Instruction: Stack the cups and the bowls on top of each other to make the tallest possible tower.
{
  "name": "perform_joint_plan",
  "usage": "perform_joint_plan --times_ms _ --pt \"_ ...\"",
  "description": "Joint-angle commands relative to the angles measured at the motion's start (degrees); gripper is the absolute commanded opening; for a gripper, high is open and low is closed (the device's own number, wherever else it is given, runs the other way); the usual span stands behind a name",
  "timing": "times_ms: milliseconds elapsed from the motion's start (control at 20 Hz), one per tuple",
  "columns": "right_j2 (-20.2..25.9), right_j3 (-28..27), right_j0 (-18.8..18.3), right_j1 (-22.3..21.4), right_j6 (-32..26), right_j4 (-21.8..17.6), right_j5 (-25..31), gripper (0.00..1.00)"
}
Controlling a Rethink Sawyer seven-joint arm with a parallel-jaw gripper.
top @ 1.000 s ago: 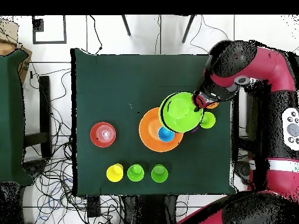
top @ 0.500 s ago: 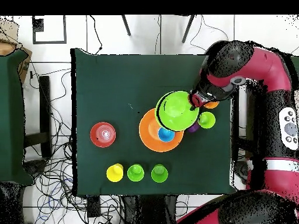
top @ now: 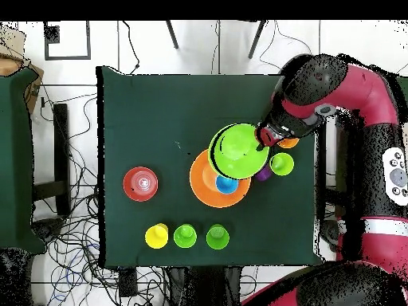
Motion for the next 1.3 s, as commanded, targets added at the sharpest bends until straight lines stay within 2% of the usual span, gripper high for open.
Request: perform_joint_plan --times_ms 50,750,1300 --pt "-4.80 3.02 2.72 -0.05 6.52 0.47 -3.01 0.00" --pt "-6.42 3.95 3.28 -1.00 5.89 1.00 -4.74 0.00" --pt "-6.68 4.71 2.95 -1.17 7.79 2.37 -6.18 0.00"
